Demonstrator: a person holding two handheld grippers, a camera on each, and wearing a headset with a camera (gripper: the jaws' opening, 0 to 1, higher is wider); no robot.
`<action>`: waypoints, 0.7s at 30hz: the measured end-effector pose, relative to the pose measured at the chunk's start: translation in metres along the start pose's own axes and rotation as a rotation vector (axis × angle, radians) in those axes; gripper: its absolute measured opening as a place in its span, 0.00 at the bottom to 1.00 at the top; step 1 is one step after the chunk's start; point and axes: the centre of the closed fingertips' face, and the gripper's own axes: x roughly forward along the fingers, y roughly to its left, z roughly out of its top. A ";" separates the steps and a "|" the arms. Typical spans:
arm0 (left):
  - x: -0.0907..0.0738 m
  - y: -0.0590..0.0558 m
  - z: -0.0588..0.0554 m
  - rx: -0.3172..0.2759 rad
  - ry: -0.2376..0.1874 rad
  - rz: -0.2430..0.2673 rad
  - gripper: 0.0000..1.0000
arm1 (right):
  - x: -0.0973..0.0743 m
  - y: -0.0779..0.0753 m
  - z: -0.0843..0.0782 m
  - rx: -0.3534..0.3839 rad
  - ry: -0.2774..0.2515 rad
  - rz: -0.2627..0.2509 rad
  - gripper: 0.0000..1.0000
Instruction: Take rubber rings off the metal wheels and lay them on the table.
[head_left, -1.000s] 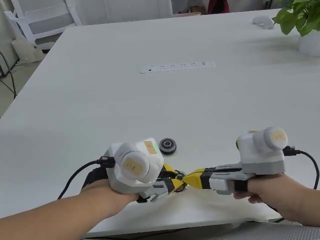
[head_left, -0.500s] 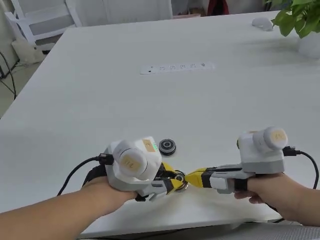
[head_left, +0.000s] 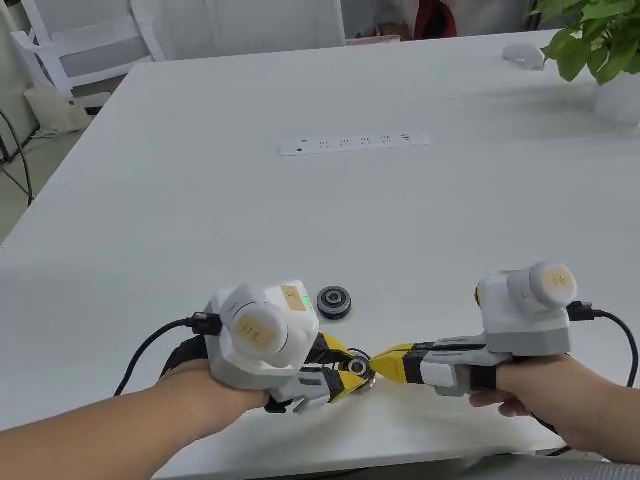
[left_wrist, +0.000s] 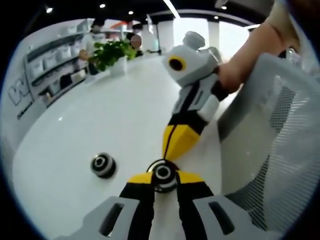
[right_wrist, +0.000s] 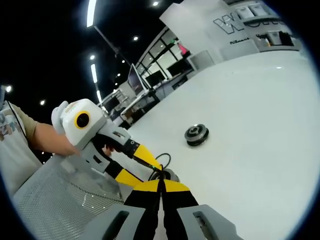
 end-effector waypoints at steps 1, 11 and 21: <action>-0.001 0.000 0.001 -0.002 -0.004 0.000 0.19 | 0.000 0.000 0.000 0.001 0.000 0.001 0.00; -0.019 0.001 0.010 -0.023 -0.041 -0.004 0.27 | -0.002 0.002 0.004 0.010 -0.016 0.008 0.00; -0.039 0.001 0.016 -0.053 -0.077 0.000 0.36 | -0.004 0.005 0.009 0.015 -0.029 0.015 0.00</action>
